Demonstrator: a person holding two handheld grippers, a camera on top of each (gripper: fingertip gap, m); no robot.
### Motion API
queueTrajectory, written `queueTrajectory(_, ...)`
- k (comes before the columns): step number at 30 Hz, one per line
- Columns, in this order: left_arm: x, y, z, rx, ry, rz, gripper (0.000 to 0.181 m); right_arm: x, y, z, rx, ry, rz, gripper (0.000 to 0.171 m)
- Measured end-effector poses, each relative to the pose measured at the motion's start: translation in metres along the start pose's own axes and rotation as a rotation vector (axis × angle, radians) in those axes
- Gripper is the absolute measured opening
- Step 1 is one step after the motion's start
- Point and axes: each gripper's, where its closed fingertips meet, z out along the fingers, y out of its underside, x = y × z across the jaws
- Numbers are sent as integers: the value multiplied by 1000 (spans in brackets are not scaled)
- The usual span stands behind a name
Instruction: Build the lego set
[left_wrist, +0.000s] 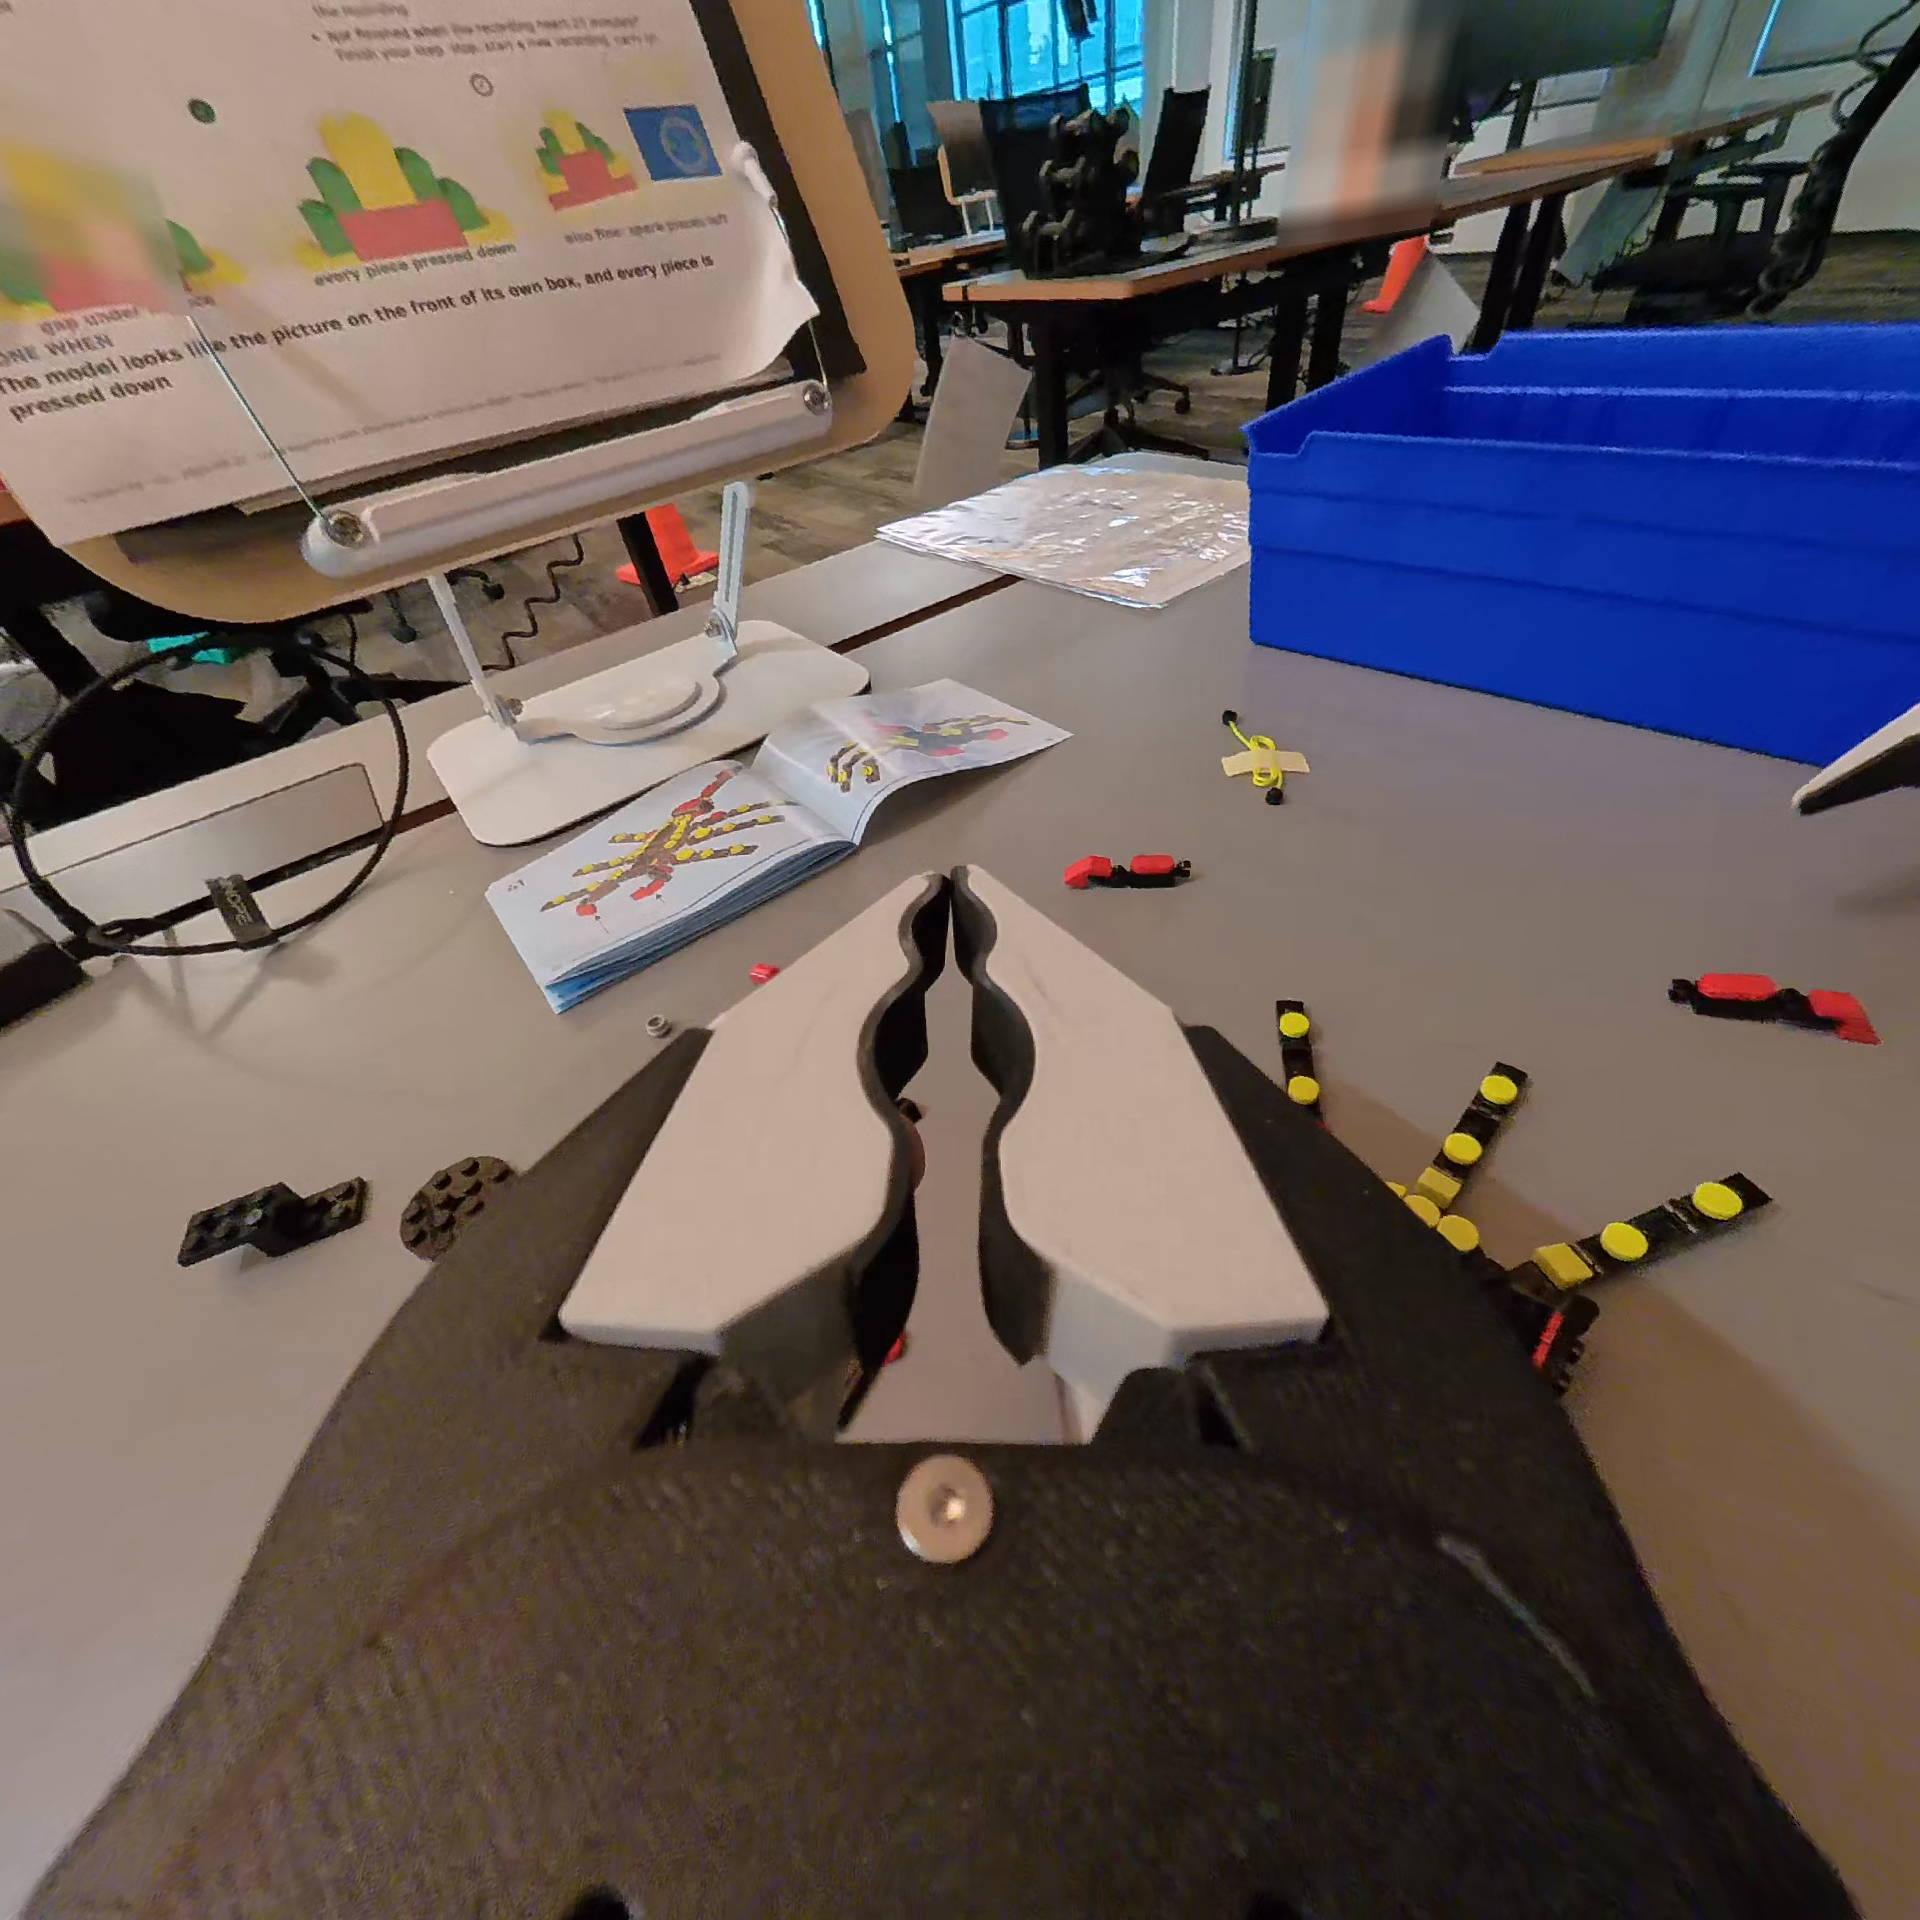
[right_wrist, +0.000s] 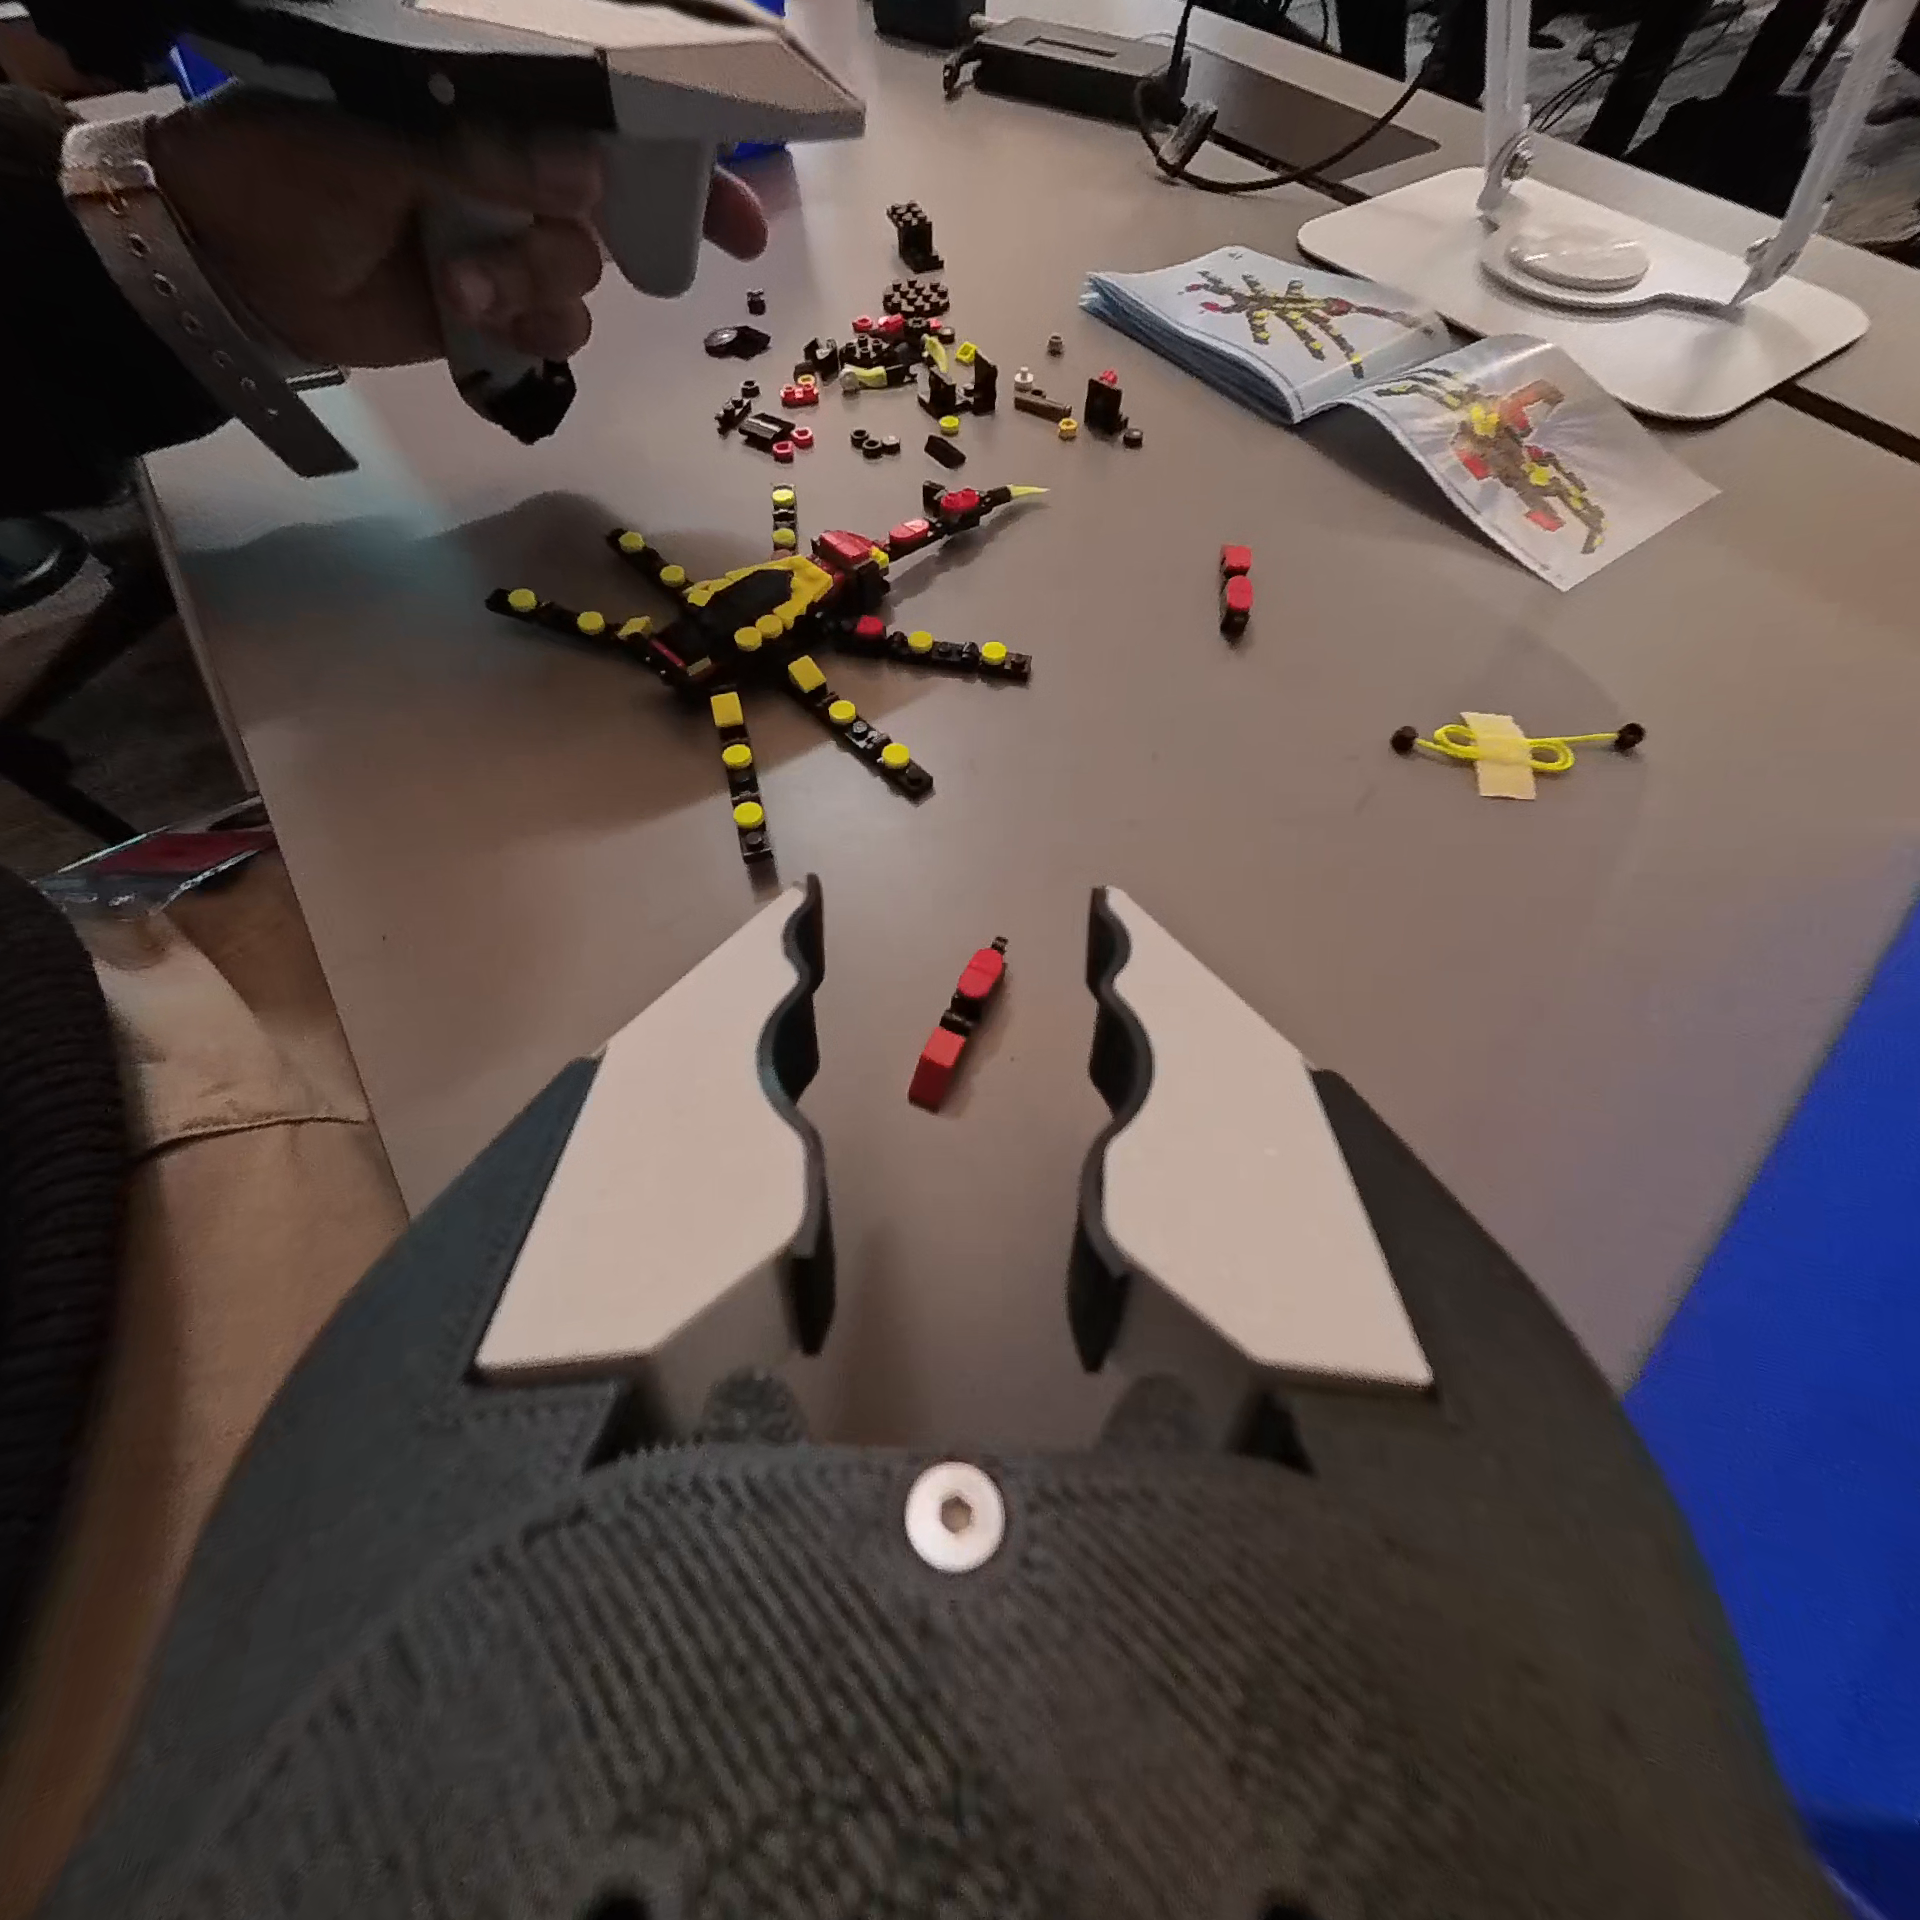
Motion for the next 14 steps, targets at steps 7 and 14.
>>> queueTrajectory(7,-8,11,3,-69,-53,-17,10,6,-10,2,48,96,-68,76)
queueTrajectory(14,-28,26,3,-150,-168,-8,22,23,-10,3,7,333,-275,114)
